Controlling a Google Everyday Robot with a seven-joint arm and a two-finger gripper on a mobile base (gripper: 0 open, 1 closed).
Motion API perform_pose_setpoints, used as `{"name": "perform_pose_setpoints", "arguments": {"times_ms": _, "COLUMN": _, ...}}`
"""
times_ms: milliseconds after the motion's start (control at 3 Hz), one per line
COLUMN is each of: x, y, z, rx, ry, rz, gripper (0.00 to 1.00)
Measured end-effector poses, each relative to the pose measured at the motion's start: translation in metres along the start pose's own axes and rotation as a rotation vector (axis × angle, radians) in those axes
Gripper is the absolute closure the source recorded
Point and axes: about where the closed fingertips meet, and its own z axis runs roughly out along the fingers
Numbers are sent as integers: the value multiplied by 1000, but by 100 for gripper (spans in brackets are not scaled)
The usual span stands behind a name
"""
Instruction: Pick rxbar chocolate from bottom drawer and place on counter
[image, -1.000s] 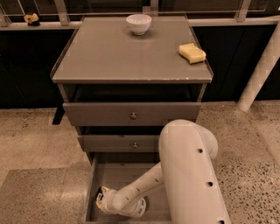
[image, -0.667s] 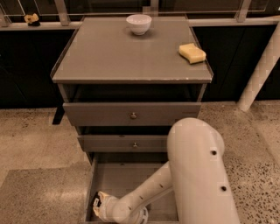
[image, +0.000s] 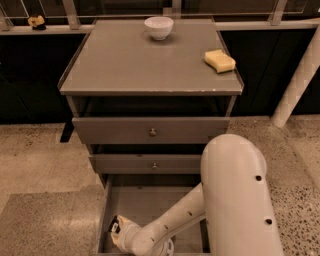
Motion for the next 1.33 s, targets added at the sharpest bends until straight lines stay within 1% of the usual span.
{"name": "perform_pose_setpoints", "arguments": {"times_ms": 333, "x": -6, "y": -27, "z": -53, "rx": 128, "ry": 17, "rz": -18, "gripper": 100}}
{"name": "perform_pose_setpoints", "arguments": {"times_ms": 667, "x": -7, "y": -58, "z": -121, "rx": 228, "ry": 27, "rz": -94, "gripper": 100}}
{"name": "perform_pose_setpoints", "arguments": {"times_ms": 1000, "x": -22, "y": -76, "z": -135, "rx": 270, "ry": 13, "rz": -130, "gripper": 100}}
{"name": "perform_pose_setpoints", "arguments": {"times_ms": 1333, "x": -22, "y": -76, "z": -135, "rx": 270, "ry": 13, "rz": -130, "gripper": 100}}
